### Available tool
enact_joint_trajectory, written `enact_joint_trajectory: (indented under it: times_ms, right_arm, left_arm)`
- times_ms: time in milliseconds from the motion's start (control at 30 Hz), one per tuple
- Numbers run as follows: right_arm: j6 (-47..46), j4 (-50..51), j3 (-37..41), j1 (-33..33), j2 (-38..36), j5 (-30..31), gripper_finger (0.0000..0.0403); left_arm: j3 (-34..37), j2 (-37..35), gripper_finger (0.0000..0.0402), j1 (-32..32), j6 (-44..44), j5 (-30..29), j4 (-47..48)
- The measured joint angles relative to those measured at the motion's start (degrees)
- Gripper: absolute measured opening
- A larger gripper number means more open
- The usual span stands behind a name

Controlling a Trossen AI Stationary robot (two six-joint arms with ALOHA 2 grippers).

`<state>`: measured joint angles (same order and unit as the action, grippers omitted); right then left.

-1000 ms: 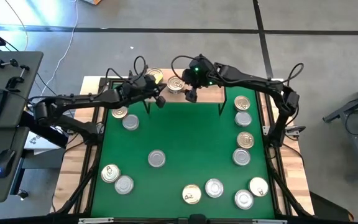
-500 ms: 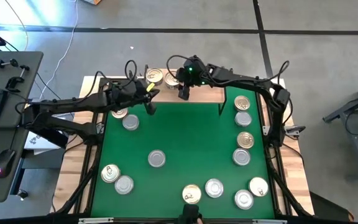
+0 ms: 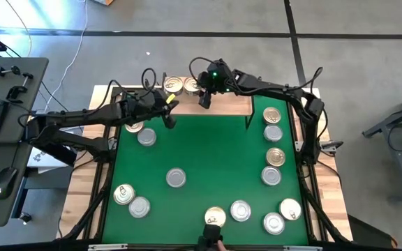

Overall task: Stack canned seafood by type on shelf
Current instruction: Put the blue tuna can on the shelf aligned with the other blue tuna can, then put the green tuna can on the shelf aligned with the other green tuna can

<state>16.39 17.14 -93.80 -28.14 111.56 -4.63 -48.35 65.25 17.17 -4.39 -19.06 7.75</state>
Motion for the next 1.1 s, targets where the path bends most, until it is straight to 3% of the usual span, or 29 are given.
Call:
enact_joint_trajectory:
  times_ms: [400,667,1100]
  right_arm:
    - [-0.97,-1.81,0.02,0.45,-3.52,0.03,0.0195]
    - [0.13,6.33,0.02,7.93,-7.86,0.4,0.0195]
    - [0.17,19.94,0.02,22.73,-8.91,15.76,0.0195]
  left_arm:
    - [0.02,0.67,0.0,4.56,-0.91,-1.8,3.06]
    - [0.0,3.42,0.0,6.71,-0.45,-2.9,5.59]
    - [0.0,6.29,0.0,10.78,1.21,-3.03,5.06]
